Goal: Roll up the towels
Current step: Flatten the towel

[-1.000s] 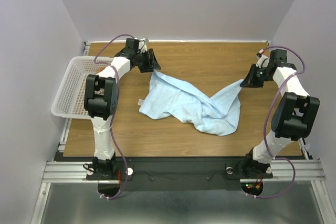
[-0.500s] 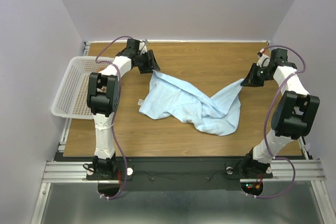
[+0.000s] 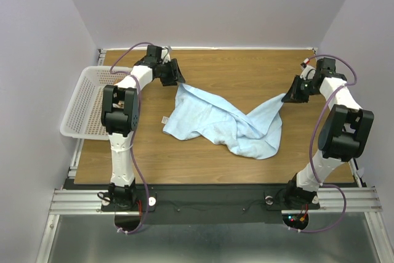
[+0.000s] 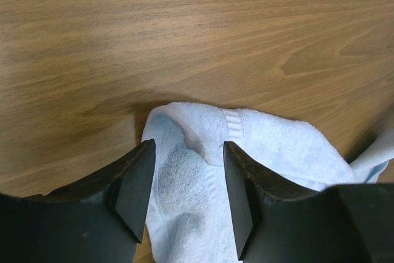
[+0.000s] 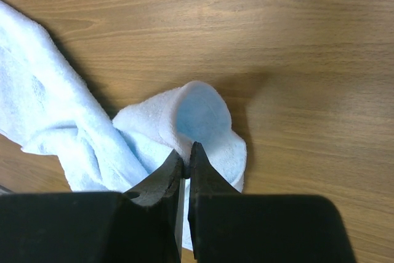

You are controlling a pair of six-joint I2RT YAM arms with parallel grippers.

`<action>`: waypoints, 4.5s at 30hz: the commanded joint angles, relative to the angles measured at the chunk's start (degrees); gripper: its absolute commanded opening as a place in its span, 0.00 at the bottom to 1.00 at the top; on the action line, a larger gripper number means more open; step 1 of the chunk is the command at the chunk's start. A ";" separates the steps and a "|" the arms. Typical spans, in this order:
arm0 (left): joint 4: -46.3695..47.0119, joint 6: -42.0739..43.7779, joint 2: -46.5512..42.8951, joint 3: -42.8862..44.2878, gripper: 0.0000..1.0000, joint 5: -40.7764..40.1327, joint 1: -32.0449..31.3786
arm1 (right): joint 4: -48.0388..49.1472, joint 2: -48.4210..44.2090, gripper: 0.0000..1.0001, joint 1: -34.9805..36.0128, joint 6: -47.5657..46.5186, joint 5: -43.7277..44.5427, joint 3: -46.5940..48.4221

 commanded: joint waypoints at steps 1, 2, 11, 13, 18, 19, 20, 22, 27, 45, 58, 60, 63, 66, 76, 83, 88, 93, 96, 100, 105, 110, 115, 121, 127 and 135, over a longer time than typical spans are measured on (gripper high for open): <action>-0.29 0.26 1.18 3.46 0.55 2.12 0.30 | -0.15 -0.44 0.01 -0.64 -0.44 -0.35 2.56; -0.03 0.08 1.44 3.63 0.52 2.39 0.22 | -0.15 -0.36 0.01 -0.64 -0.36 -0.26 2.64; 0.16 0.52 3.55 7.93 0.13 6.88 0.13 | -0.23 0.09 0.01 -1.52 -0.36 -2.81 3.96; -0.81 1.74 2.07 9.43 0.00 7.40 0.39 | -0.23 -0.70 0.01 -2.13 -0.18 -3.34 4.58; 0.41 4.64 -7.50 6.80 0.00 7.76 1.36 | -0.23 -2.90 0.00 -8.72 1.31 -10.01 9.23; 0.68 5.26 -9.52 6.01 0.00 7.58 1.88 | -0.15 -3.43 0.01 -10.03 1.49 -11.76 10.11; 0.77 5.87 -13.46 5.75 0.00 6.89 2.15 | -0.15 -4.39 0.01 -12.75 2.27 -14.91 11.07; 1.55 5.88 -17.43 4.61 0.00 6.27 3.55 | -0.15 -5.19 0.01 -14.96 2.89 -17.30 14.24; 2.44 5.96 -29.13 2.06 0.00 5.21 5.84 | -0.23 -8.61 0.01 -19.45 4.39 -20.83 18.46; 0.86 6.94 -61.48 -18.69 0.00 2.58 7.16 | 0.47 -34.89 0.00 -23.32 1.84 -6.69 13.37; 4.10 -2.55 -52.89 -24.75 0.00 -2.78 7.07 | 6.16 -25.95 0.01 -20.16 3.95 -3.53 0.89; 5.33 -4.48 -47.09 -24.41 0.00 -4.28 6.98 | 8.54 -21.74 0.01 -16.93 5.43 -1.42 -0.42; 9.28 -6.15 -38.13 -20.56 0.00 -4.98 6.90 | 14.86 -13.85 0.01 -11.48 7.80 2.18 -0.88; 10.61 -7.21 -27.15 -12.58 0.00 -5.42 6.81 | 18.47 -2.87 0.01 -8.04 11.40 4.03 2.98; 6.75 1.28 -8.22 7.15 0.96 -3.32 6.63 | 15.15 15.22 0.94 -6.01 9.76 4.13 24.62; 3.68 16.93 -22.01 -4.62 0.86 -6.47 4.09 | 6.82 2.47 0.83 -5.92 -4.38 -2.11 12.59; -4.94 39.75 -29.48 -15.05 0.70 -7.27 1.36 | -8.13 -3.94 0.47 -5.92 -18.53 0.51 5.92; -11.00 49.03 -36.43 -24.65 0.17 -15.52 -2.50 | -14.98 -9.31 0.17 -5.83 -27.06 5.80 -0.60; -12.24 51.05 -38.01 -28.96 0.13 -20.97 -4.78 | -15.70 -10.64 0.15 -5.48 -28.74 8.87 -4.38; -11.28 52.37 -38.37 -34.06 0.13 -26.42 -7.16 | -14.48 -10.29 0.10 -4.69 -29.28 10.72 -9.30; -10.14 53.25 -35.38 -36.44 0.13 -28.37 -7.78 | -10.09 -9.23 0.09 -2.32 -27.70 13.88 -15.88; -8.73 53.52 -33.01 -36.62 0.10 -27.92 -7.78 | -6.92 -7.57 0.09 0.06 -27.25 17.66 -20.54; -8.46 54.92 -30.46 -37.06 0.07 -28.98 -7.78 | -3.76 -5.54 0.09 0.32 -28.57 23.01 -22.93; -8.02 55.27 -28.44 -39.43 0.05 -32.05 -7.78 | 0.02 -4.22 0.09 0.32 -29.19 27.51 -24.51; -7.23 55.80 -27.82 -44.61 0.00 -36.89 -7.69 | 3.10 -2.73 0.09 0.32 -29.36 33.02 -25.74; -7.41 56.06 -26.94 -46.73 0.00 -37.85 -5.32 | 6.35 -1.15 0.08 -0.99 -31.55 39.10 -26.62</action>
